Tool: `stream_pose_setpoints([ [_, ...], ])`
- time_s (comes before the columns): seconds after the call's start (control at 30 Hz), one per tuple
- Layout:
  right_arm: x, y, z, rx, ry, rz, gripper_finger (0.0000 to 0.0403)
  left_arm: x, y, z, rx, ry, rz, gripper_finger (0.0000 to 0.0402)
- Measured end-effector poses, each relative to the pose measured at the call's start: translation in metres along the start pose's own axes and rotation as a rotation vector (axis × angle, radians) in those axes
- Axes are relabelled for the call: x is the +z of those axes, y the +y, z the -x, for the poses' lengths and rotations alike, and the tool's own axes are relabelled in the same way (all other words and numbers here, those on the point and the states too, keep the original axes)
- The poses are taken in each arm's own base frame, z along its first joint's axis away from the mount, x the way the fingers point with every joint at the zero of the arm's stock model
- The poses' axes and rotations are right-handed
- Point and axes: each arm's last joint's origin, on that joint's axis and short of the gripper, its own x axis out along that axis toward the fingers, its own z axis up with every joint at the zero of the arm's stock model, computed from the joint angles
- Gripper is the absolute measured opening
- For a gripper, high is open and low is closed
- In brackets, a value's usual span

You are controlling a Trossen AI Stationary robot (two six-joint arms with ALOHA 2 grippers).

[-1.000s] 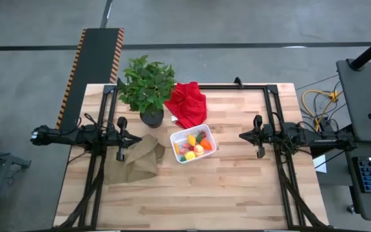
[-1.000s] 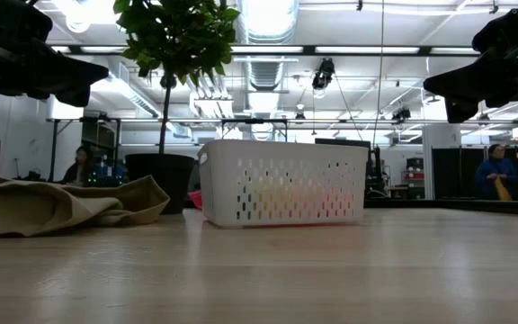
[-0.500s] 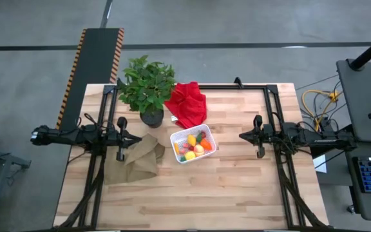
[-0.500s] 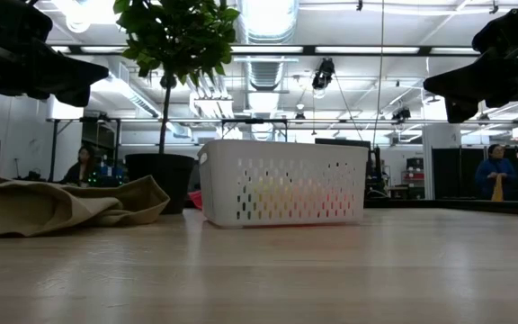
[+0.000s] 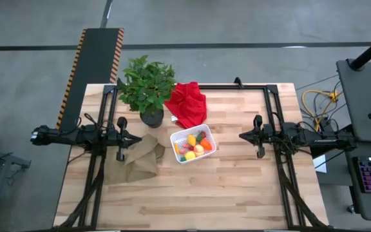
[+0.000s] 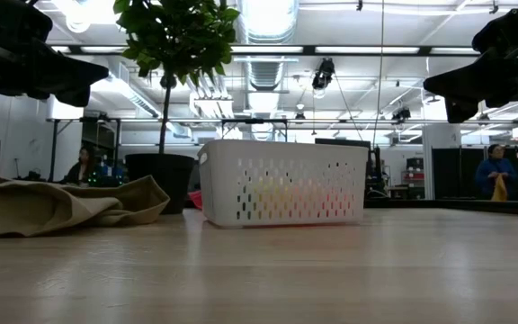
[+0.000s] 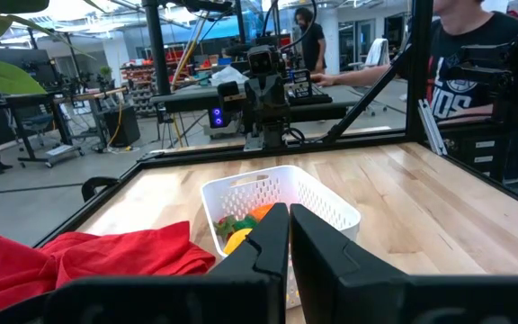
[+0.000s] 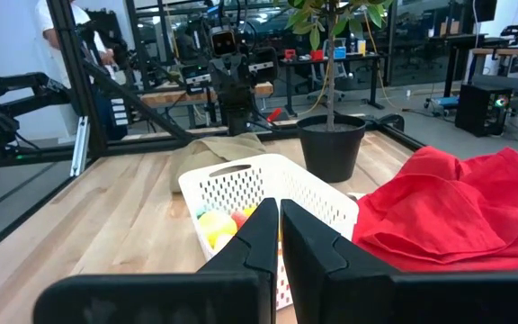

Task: Pick and placing Produce into tupperware
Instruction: Return to Home Position

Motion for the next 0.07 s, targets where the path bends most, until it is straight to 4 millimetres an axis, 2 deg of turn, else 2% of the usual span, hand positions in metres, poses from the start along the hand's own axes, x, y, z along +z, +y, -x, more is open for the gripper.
stream_pose_setpoints([
  [0.07,0.0000,0.0000,0.0000,0.000,0.000,0.000,0.0009,0.0000,0.0000,0.0000,0.000,0.000,0.000,0.0000],
])
